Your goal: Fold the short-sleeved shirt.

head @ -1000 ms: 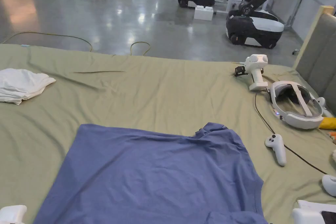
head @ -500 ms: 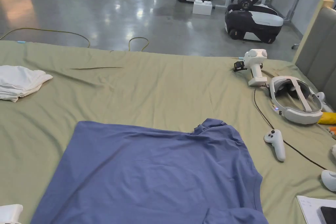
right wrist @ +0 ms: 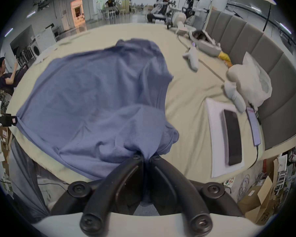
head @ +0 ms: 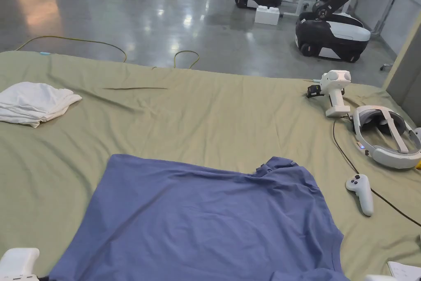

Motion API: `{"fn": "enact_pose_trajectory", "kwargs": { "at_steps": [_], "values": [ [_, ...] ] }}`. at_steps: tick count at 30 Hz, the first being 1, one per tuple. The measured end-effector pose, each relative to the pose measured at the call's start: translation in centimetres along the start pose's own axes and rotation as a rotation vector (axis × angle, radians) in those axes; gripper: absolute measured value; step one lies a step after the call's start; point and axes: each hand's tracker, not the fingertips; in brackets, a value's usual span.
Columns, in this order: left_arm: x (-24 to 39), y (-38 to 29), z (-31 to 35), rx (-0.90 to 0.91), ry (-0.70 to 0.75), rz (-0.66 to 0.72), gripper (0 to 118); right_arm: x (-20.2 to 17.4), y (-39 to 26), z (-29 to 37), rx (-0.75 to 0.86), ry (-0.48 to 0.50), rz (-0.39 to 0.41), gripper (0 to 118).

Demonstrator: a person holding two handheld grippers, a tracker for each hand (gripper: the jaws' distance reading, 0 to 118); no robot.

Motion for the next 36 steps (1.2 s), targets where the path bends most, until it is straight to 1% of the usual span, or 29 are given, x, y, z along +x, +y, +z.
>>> {"fn": "enact_pose_trajectory", "kwargs": {
  "at_steps": [2, 4, 8, 12, 17, 19, 23, 24, 26, 27, 28, 29, 31, 32, 34, 35, 36],
  "values": [
    [0.4, 1.1, 0.8, 0.057, 0.003, -0.021, 12, -0.2, 1.7, 0.6, 0.05, -0.004, 0.008, 5],
    [0.7, 2.6, 1.2, 0.075, -0.002, -0.017, 12, 0.0, 3.6, 0.3, 0.057, -0.004, 0.019, 5],
    [1.2, 6.4, 0.8, 0.107, -0.008, -0.002, 12, 0.1, 7.2, -1.1, 0.093, -0.007, 0.01, 5],
    [1.5, 10.3, -0.8, 0.118, -0.022, 0.008, 12, 0.6, 10.5, -4.2, 0.084, -0.01, -0.015, 5],
    [2.3, 14.1, -3.5, 0.11, -0.031, 0.007, 12, 1.7, 13.4, -8.8, 0.042, -0.004, -0.068, 5],
    [2.6, 15.2, -4.8, 0.103, -0.031, 0.004, 12, 1.8, 14.2, -10.3, 0.021, -0.002, -0.075, 5],
    [2.5, 16.2, -7.3, 0.027, -0.013, 0.027, 12, 1.7, 14.9, -12.9, -0.007, 0.014, -0.097, 6],
    [1.5, 16.8, -9.2, 0.016, -0.009, 0.035, 12, 1.7, 14.9, -13.3, -0.011, 0.022, -0.095, 7],
    [1.5, 16.9, -9.7, 0.009, -0.01, 0.032, 12, 1.6, 15.0, -14.0, -0.02, 0.014, -0.092, 15],
    [1.6, 16.9, -9.9, 0.008, -0.006, 0.034, 12, 1.3, 14.8, -13.7, -0.011, 0.008, -0.09, 21],
    [1.3, 16.8, -10.0, 0.005, -0.005, 0.039, 13, 1.2, 14.7, -13.7, -0.005, -0.004, -0.089, 38],
    [1.3, 16.8, -9.9, 0.003, -0.008, 0.047, 15, 1.2, 14.6, -13.5, 0.002, -0.02, -0.094, 44],
    [1.3, 16.6, -9.4, 0.008, -0.013, 0.049, 19, 1.3, 14.3, -12.7, 0.047, -0.019, -0.107, 51],
    [1.4, 16.4, -9.0, 0.015, -0.016, 0.046, 28, 1.3, 14.3, -12.1, 0.081, -0.013, -0.115, 56],
    [1.6, 16.2, -8.1, 0.031, -0.02, 0.039, 44, 1.3, 14.3, -10.6, 0.147, -0.003, -0.124, 56],
    [1.8, 16.1, -7.5, 0.05, -0.016, 0.032, 49, 1.2, 14.3, -9.5, 0.193, -0.001, -0.128, 57],
    [1.7, 16.1, -7.1, 0.084, -0.018, 0.026, 49, 1.1, 14.3, -8.4, 0.247, 0.004, -0.127, 60]
  ]
}}
